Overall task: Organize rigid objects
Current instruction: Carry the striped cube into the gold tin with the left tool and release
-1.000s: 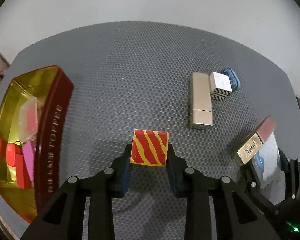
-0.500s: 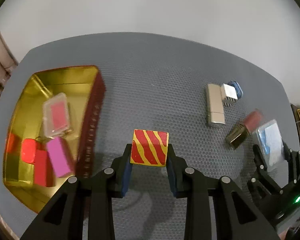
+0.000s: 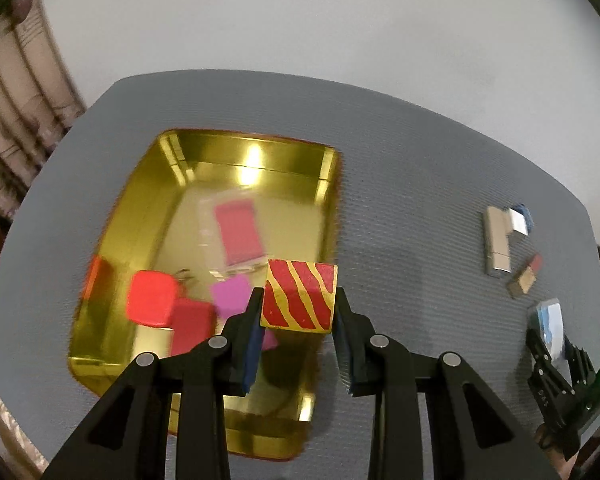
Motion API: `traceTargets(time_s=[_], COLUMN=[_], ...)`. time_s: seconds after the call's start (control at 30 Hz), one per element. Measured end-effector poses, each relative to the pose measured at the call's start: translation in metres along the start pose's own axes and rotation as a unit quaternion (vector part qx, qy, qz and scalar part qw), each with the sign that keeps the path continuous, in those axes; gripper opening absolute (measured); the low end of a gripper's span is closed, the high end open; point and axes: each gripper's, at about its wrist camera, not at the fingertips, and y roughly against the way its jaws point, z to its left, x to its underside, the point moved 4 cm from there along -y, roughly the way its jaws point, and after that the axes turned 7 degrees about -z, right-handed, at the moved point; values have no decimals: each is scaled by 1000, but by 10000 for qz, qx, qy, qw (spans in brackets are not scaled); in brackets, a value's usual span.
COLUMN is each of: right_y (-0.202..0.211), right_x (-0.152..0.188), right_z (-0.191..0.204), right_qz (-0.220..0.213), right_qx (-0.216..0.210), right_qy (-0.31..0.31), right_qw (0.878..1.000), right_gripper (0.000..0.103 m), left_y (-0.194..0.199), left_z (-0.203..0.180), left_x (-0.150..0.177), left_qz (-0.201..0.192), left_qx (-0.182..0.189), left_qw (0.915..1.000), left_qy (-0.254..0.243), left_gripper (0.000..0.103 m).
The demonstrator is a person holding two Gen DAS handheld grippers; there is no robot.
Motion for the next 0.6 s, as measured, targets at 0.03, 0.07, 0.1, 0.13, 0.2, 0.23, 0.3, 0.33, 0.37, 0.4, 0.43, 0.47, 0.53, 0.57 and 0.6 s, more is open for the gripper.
traceTargets(time_s=[0.03,0.07,0.1,0.13,0.2,0.23,0.3,0.33,0.37,0.4,0.43,0.47,0.53,0.57,0.6], right_y=[-1,-2,-3,-4,-6,-6,-8,-7,-5,-5,-7,-5,-12,-13,-14], right_x=[0,0,0,0,0,0,0,0,1,1,2,2,-3,-3,-3], right_z=[2,2,2,2,2,2,5,3,-1,-1,0,2,-6,-6,-6], right_qz=[1,8,21,28,37,36,37,38,38,38,38,36,38,38,38], right_qx=[21,19,-13,-42,-90,-82,-61,-63,-69,-71,-68,-61,-62,-62,-60], right_qy=[27,35,7,-24,-73,-62,-35,-38,-46,-49,-45,-44,-53,-53,-50], right_qw=[10000,10000,10000,10000,9999,9999,10000,10000,10000,10000,10000,10000,10000,10000,10000], right_gripper=[61,61,61,61,61,61,61,61,61,61,61,61,61,61,61], left_y=[0,1,1,2,4,2,3,8,6,3,2,-3,-15,-23,-28], left_z=[6,15,18,21,36,37,46,54,59,63,71,74,77,80,81], left_x=[-1,-3,-7,-6,-11,-15,-25,-26,-32,-37,-42,-47,-51,-54,-56], left_qz=[10,18,16,4,5,7,16,13,12,16,15,44,146,199,245], left_qx=[-31,-61,-80,-113,-141,-139,-109,-129,-168,-196,-228,-247,-230,-247,-271], left_qw=[10000,9999,9999,9999,9997,9997,9995,9994,9993,9993,9993,9993,9994,9992,9992], left_qy=[38,86,104,126,182,220,303,327,341,317,311,281,224,224,185], left_gripper=[28,28,28,28,28,28,28,28,28,28,28,28,28,28,28])
